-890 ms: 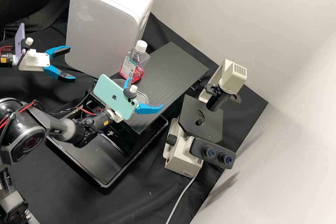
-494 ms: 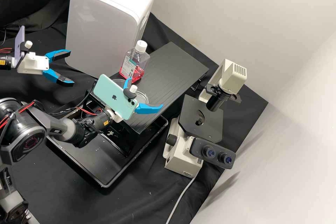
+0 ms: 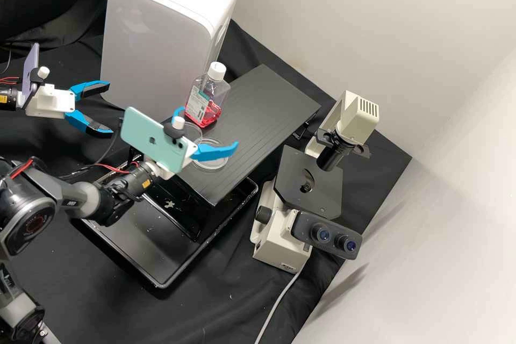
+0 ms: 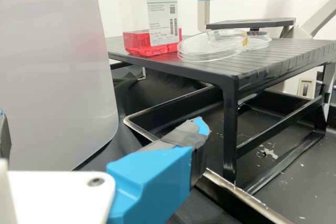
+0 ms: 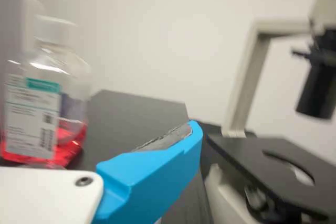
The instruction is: Place the lid on the petri dish
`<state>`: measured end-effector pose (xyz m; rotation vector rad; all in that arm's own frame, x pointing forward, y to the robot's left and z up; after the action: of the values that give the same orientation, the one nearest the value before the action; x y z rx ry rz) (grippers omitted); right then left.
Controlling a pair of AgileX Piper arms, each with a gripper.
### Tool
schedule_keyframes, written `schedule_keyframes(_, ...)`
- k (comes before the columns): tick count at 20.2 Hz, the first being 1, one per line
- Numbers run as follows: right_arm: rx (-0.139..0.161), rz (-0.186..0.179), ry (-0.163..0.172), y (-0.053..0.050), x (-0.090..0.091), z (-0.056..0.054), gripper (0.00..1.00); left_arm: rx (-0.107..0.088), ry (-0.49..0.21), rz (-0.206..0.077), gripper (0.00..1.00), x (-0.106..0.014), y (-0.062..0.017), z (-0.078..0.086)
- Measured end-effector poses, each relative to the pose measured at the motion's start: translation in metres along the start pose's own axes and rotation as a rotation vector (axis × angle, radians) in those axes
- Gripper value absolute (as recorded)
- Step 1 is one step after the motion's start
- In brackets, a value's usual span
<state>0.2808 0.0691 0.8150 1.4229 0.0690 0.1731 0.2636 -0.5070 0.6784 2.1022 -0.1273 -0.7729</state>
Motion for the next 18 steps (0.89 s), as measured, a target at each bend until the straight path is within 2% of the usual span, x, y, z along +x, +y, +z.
schedule_keyframes(2, -0.032, -0.004, 0.031, -0.006, -0.005, -0.007, 1.00, 0.000, -0.002, -0.003, 1.00, 0.000, -0.0008, 0.000)
schedule_keyframes(6, -0.065, -0.017, 0.046, -0.016, -0.014, -0.015, 1.00, -0.004, -0.003, -0.024, 1.00, 0.001, -0.0071, 0.001)
schedule_keyframes(10, -0.096, -0.036, 0.065, -0.029, -0.023, -0.020, 1.00, -0.002, -0.003, -0.024, 1.00, 0.001, -0.0071, 0.001)
schedule_keyframes(14, -0.137, -0.097, 0.041, -0.047, -0.031, -0.016, 1.00, -0.002, -0.003, -0.024, 1.00, 0.001, -0.0071, 0.001)
schedule_keyframes(18, -0.143, -0.121, 0.028, -0.052, -0.032, -0.014, 1.00, -0.002, -0.003, -0.024, 1.00, 0.001, -0.0071, 0.001)
